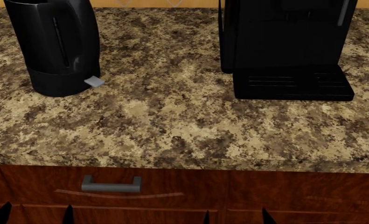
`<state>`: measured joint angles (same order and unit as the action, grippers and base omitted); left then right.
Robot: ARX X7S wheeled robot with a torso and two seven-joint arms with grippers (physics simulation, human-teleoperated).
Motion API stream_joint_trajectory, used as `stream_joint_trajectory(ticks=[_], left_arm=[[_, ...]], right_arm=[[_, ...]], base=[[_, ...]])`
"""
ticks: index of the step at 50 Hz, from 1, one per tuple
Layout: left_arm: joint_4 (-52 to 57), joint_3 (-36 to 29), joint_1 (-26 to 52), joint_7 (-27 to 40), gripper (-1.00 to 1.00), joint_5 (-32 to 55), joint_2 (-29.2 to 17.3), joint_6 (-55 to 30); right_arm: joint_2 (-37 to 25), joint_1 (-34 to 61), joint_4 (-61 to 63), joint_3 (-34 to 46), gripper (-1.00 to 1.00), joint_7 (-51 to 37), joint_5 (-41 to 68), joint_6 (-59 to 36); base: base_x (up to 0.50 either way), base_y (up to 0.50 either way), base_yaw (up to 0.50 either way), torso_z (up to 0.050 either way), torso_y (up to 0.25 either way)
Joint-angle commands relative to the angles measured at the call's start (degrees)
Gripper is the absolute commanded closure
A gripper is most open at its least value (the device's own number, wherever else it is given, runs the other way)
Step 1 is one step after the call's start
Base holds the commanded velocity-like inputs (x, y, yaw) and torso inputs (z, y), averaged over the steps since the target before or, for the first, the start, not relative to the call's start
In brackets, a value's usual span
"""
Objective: Close the lid of the electric kettle.
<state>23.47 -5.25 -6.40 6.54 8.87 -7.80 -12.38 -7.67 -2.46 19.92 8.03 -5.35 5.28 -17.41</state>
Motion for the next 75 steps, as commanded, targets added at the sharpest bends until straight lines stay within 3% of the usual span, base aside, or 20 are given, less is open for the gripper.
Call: stream_joint_trajectory(ticks=[1,26,42,56,66,75], left_arm=[[6.99,-0.72,-1.61,0.79,-1.0,1.07,-1.55,-3.76],[21.97,-1.59,-0.02,2.89,-1.0,2.61,-5.57,-16.46],[31.92,-1.55,8.5,3.87,-1.0,4.14,-9.22,-32.21],[36.07,4.87,18.27,3.89,-1.0,10.97,-10.42,-45.21],[36.4,6.33,24.73,11.95,-1.0,23.48,-16.06,-49.93],[36.3,6.06,27.21,19.75,-1.0,32.68,-21.5,-49.0]], right_arm=[[-1.84,-1.48,9.14,0.36,-1.0,-0.57,0.93,-5.61],[-5.0,-2.2,26.29,-1.45,-1.0,-2.52,3.78,-17.55],[-7.49,9.78,36.73,-4.25,-1.0,-3.58,7.7,-39.35],[-9.06,19.46,39.87,-5.07,-1.0,-4.94,11.04,-51.1],[-18.74,26.98,39.99,-6.91,-1.0,-24.02,36.06,-52.96],[-22.38,29.99,39.65,-6.8,-1.0,-31.36,45.32,-52.38]], base=[[0.0,0.0,0.0,0.05,0.008],[0.0,0.0,0.0,0.049,0.007],[0.0,0.0,0.0,0.0,0.0],[0.0,0.0,0.0,0.0,0.0],[0.0,0.0,0.0,0.0,0.0],[0.0,0.0,0.0,0.0,0.0]])
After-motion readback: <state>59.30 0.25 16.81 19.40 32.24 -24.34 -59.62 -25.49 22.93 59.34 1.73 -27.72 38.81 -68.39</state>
